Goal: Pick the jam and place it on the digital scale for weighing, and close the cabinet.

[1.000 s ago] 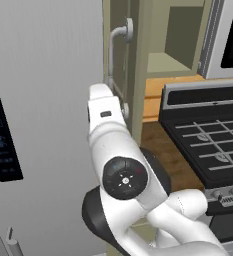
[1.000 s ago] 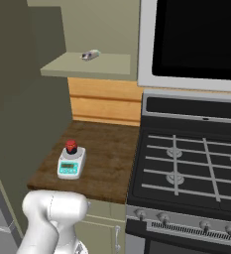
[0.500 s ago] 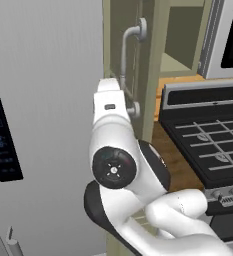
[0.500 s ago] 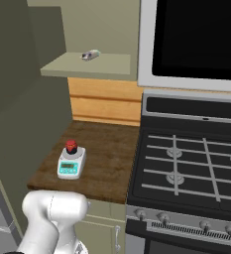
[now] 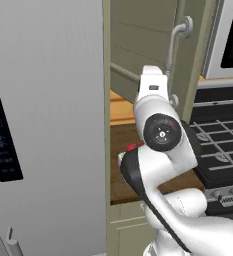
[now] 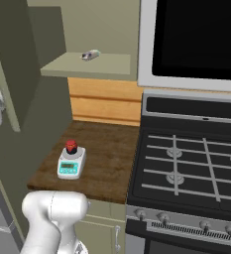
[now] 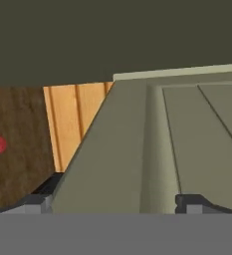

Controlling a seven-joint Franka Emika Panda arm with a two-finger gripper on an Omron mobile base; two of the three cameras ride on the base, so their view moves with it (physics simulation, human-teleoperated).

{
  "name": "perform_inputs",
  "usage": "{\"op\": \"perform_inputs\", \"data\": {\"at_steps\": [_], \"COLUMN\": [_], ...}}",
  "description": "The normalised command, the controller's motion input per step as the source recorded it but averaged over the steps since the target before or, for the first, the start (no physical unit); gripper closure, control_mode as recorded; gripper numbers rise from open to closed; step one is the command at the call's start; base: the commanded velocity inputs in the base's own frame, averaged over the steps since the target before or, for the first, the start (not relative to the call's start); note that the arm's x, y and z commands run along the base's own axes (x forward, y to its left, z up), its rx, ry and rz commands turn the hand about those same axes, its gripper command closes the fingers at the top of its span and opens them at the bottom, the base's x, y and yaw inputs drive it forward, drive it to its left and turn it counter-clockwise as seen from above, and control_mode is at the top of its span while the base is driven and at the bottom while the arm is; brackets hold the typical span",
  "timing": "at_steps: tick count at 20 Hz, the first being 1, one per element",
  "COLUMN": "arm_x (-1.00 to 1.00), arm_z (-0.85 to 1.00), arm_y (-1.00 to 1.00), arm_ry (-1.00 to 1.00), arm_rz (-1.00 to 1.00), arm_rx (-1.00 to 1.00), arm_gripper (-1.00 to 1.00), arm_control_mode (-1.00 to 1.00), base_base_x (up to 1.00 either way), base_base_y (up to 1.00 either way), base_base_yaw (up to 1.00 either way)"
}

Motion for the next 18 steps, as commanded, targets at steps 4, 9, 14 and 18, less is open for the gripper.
{"op": "perform_inputs", "data": {"at_steps": [4,9,14,18], "arm_x": [0.93,0.91,0.78,0.72], "arm_z": [0.00,0.00,0.00,0.04], "arm_y": [-0.81,-0.71,-0.69,-0.52], "arm_ry": [0.00,0.00,-0.03,0.00], "arm_rz": [0.00,0.00,0.02,0.02], "arm_rx": [0.09,0.08,0.13,0.11], "arm_gripper": [-1.00,-1.00,-1.00,-1.00], "arm_control_mode": [-1.00,-1.00,-1.00,-1.00], "base_base_x": [0.00,0.00,0.00,0.00], "base_base_y": [0.00,0.00,0.00,0.00], "base_base_yaw": [0.00,0.00,0.00,0.00]}}
